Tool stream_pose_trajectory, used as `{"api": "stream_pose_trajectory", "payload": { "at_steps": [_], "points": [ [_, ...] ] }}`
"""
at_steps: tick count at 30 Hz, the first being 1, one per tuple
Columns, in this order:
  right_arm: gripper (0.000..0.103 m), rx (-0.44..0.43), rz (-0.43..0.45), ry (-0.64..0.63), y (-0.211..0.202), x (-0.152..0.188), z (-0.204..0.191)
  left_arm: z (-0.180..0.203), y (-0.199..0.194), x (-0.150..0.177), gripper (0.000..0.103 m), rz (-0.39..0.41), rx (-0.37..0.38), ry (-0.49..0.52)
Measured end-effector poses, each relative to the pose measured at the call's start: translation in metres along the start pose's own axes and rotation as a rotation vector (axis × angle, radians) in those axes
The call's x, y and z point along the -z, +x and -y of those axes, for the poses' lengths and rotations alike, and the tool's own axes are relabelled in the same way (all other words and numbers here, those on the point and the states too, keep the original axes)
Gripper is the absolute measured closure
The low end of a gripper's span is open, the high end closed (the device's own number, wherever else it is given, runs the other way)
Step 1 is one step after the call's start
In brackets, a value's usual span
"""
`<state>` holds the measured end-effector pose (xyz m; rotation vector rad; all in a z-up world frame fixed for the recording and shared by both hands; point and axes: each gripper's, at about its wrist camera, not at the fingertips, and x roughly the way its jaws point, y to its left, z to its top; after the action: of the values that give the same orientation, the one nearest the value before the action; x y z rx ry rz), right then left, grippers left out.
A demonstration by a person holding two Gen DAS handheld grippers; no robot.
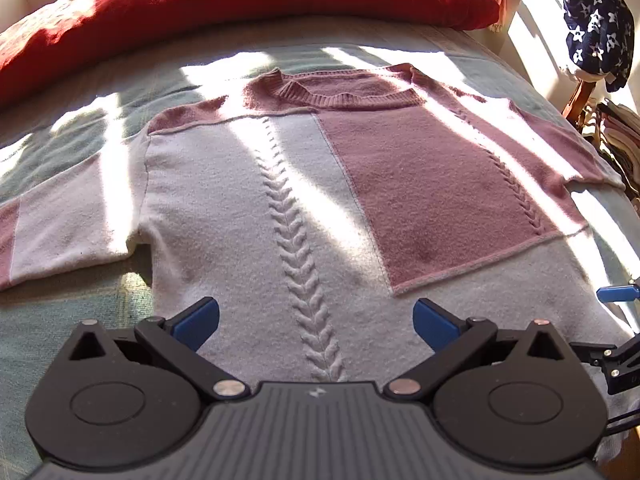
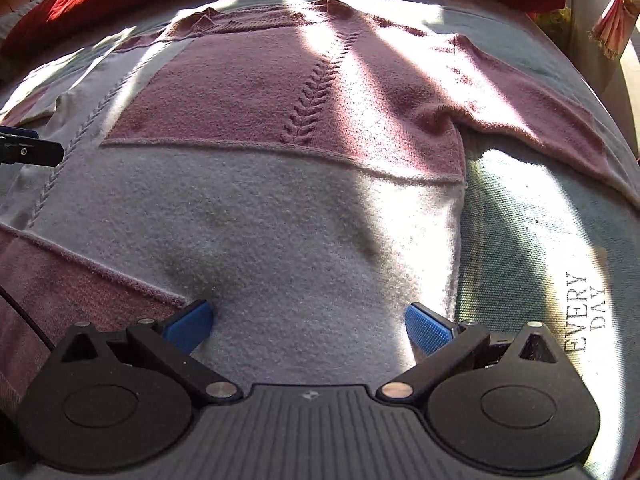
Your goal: Fold clothes
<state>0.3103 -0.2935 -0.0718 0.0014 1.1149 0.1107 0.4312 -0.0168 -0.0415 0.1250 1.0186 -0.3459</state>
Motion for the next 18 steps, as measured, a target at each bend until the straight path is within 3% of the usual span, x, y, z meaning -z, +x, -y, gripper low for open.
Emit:
{"api": "stream_pose_trajectory", "payload": {
  "at_steps": [2,4,8,15,18],
  "points": [
    [0.000,0.008,-0.006,-0.004,0.001,0.000,-0.001,-0.004,0.017,-0.008,0.001,-0.021,-0.039,0.004],
    [0.000,0.011,-0.014,-0.005,0.000,-0.002,-0.002,-0.009,0.024,-0.006,0.001,-0.039,-0.025,-0.037],
    [0.000,0.015,-0.020,-0.003,0.000,-0.002,-0.002,-0.014,0.011,0.020,0.001,-0.041,-0.032,-0.089],
    [0.000,0.052,-0.006,0.018,0.001,0.000,-0.007,0.001,-0.010,0.045,0.001,-0.099,0.047,0.013],
    [0.000,0.068,-0.007,0.030,0.001,-0.001,-0.009,-0.009,-0.010,0.049,0.001,-0.109,0.038,-0.018]
  ]
}}
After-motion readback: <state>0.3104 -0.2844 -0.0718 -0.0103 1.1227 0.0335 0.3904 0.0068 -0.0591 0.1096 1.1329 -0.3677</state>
